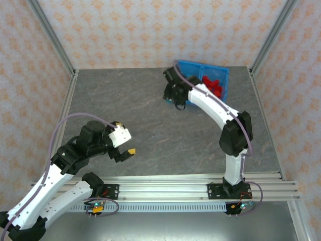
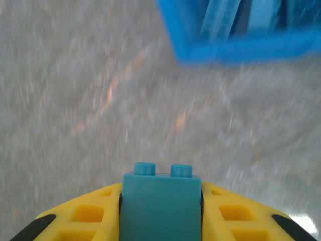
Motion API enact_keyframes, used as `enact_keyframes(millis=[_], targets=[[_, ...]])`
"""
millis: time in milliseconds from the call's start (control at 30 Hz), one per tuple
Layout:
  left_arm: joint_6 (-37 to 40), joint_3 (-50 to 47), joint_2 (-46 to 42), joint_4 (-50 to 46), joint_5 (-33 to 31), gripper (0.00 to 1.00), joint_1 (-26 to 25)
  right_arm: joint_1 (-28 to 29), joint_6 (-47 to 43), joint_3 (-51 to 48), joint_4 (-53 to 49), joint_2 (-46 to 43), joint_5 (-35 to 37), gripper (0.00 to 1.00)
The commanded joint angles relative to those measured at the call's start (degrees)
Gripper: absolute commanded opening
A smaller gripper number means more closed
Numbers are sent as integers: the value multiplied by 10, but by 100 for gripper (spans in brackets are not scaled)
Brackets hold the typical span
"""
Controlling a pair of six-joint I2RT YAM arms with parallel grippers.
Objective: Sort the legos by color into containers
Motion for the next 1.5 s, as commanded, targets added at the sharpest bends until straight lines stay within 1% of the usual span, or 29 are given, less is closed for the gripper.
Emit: enact_keyframes(millis=[0,100,233,333,500,567,600,633,667,700,767,867,967,1100,1167,1267,1333,1400,1433,1467], targets=[[-61,24,12,63,-52,100,-2,-43,-12,79,1,64,79,33],[-124,46,38,79,-77,100,-1,-79,-21,151,9,121,92,33],[-167,81,78,87,-73,100,-1,-115,-31,281,-10,221,91,33],[-179,103,105,82,-80,100,0,-135,-35,372,-7,288,90,33],[-159,114,123,68,-74,100,-1,-155,-27,439,77,362,64,34],[-143,110,120,64,-75,100,0,-164,-11,453,114,384,35,40],[-137,106,117,64,-78,100,-1,-170,-3,457,148,393,-2,45],[-135,100,114,67,-80,100,0,-174,7,471,162,405,-24,51],[-133,94,112,69,-81,100,0,-175,15,494,156,414,-26,57],[-133,90,111,72,-80,100,-1,-175,19,518,144,420,-20,62],[-139,85,111,77,-83,100,-1,-175,20,520,137,409,-16,64],[-156,83,112,89,-87,100,0,-175,7,481,126,366,-16,65],[-173,79,111,95,-96,100,0,-175,-12,438,97,314,-38,65],[-224,52,96,122,-146,100,0,-167,-45,333,73,212,-51,68],[-255,24,85,150,-184,100,1,-158,-75,254,82,146,-49,69],[-293,-17,75,179,-265,100,8,-145,-118,117,101,27,-36,72],[-324,-43,67,195,-322,100,24,-139,-140,-17,137,-75,-14,74],[-346,-74,55,223,-347,100,45,-137,-152,-140,180,-175,15,77],[-347,-94,47,243,-348,100,57,-138,-158,-213,201,-232,36,78],[-347,-112,42,261,-350,100,64,-137,-161,-266,215,-278,60,80]])
